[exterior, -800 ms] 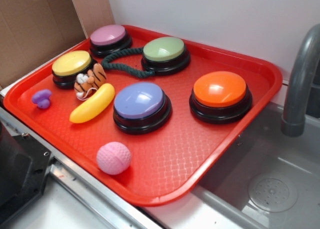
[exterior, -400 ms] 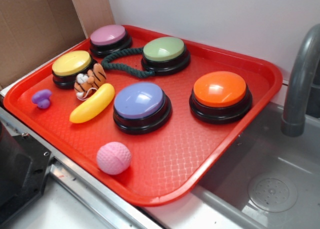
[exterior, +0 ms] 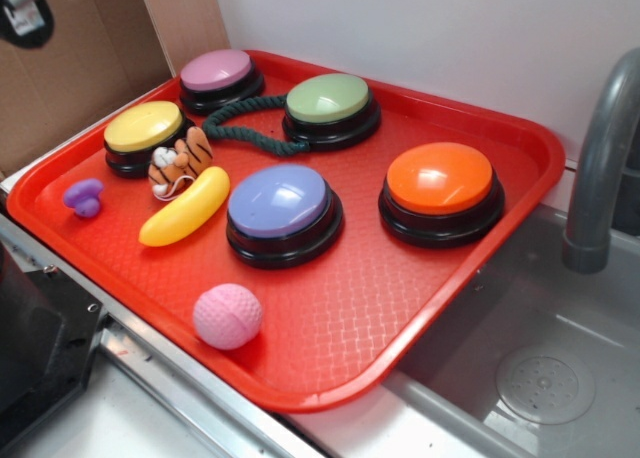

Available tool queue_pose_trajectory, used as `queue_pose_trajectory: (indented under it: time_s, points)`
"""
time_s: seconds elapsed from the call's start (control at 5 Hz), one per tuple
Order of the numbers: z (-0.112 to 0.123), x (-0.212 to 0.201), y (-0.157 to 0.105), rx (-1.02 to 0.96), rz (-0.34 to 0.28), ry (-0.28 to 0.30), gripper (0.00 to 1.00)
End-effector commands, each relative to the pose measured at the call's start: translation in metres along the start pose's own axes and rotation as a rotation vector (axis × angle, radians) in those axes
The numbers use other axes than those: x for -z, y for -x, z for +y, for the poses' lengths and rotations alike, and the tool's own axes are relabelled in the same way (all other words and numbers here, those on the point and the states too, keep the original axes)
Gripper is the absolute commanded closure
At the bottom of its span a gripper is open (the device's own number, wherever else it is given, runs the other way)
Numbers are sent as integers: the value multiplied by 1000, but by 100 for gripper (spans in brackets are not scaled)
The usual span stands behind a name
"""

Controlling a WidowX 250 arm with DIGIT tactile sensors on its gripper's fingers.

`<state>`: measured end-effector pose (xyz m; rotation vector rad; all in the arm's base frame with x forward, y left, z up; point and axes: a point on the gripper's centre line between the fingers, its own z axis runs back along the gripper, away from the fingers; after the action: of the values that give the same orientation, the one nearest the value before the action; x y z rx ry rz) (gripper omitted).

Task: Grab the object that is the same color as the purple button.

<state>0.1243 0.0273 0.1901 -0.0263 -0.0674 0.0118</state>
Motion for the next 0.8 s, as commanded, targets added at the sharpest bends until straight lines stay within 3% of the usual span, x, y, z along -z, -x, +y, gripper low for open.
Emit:
queue_pose_trajectory:
  time_s: [0.0,0.2,0.6]
  points:
    - [68,66,-4,-118,-27,-70,0]
    - [85,97,-6,-177,-40,-111,0]
    - [96,148,-13,-243,7,-151,0]
